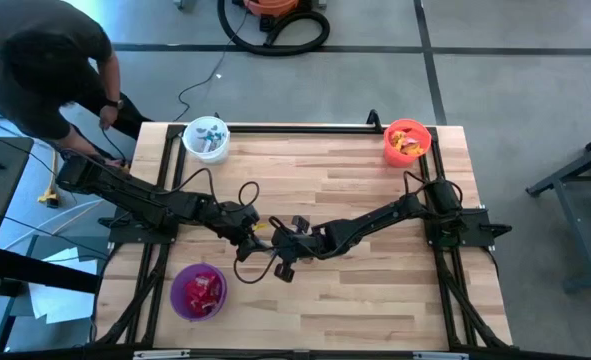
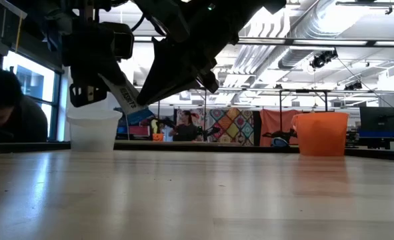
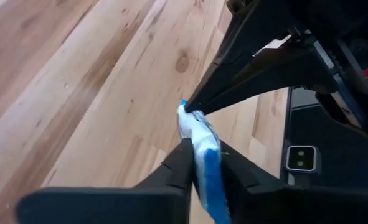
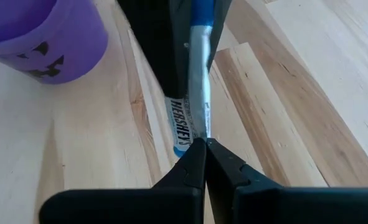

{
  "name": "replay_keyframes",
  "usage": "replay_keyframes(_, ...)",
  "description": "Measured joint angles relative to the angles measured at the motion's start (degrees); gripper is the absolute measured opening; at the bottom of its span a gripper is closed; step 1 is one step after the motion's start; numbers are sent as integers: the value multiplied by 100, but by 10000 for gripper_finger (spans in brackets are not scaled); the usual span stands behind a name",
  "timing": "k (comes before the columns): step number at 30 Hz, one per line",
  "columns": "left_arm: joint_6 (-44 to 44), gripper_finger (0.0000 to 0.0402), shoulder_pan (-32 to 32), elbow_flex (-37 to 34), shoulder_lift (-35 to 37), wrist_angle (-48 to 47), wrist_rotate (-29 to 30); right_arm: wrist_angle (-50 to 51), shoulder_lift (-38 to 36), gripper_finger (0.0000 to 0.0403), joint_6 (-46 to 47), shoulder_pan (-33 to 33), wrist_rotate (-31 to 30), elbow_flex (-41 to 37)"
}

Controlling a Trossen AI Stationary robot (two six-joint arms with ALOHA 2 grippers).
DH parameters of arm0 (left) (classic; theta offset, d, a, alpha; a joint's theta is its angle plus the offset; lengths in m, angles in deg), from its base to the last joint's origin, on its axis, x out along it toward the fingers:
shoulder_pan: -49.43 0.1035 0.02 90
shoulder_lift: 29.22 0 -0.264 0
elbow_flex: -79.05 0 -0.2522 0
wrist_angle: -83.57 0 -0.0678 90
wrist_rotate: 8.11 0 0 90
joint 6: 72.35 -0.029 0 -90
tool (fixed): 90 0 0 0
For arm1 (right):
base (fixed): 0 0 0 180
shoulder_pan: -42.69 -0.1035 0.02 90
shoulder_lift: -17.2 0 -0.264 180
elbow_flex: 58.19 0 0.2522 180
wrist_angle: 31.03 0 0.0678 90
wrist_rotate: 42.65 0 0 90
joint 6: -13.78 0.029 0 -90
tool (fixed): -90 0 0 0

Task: Sort candy
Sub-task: Put the white candy into the white bucket

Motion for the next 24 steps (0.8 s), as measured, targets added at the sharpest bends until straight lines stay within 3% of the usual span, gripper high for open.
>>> replay_keyframes(3,-66,12,-1,-2,0,-18,144,17,0,1,-24,35,32,0)
replay_keyframes(9,-271,11,57,-2,29,-29,330,172,-80,20,-56,177,179,0)
replay_keyframes(13,-443,10,206,-2,163,-123,416,319,-216,68,-36,271,139,0)
replay_keyframes(20,-620,9,771,2,613,-365,739,977,-757,163,-14,441,-613,11)
replay_keyframes(24,-739,8,1239,3,1088,-645,1122,1755,-1114,192,-81,611,-791,11)
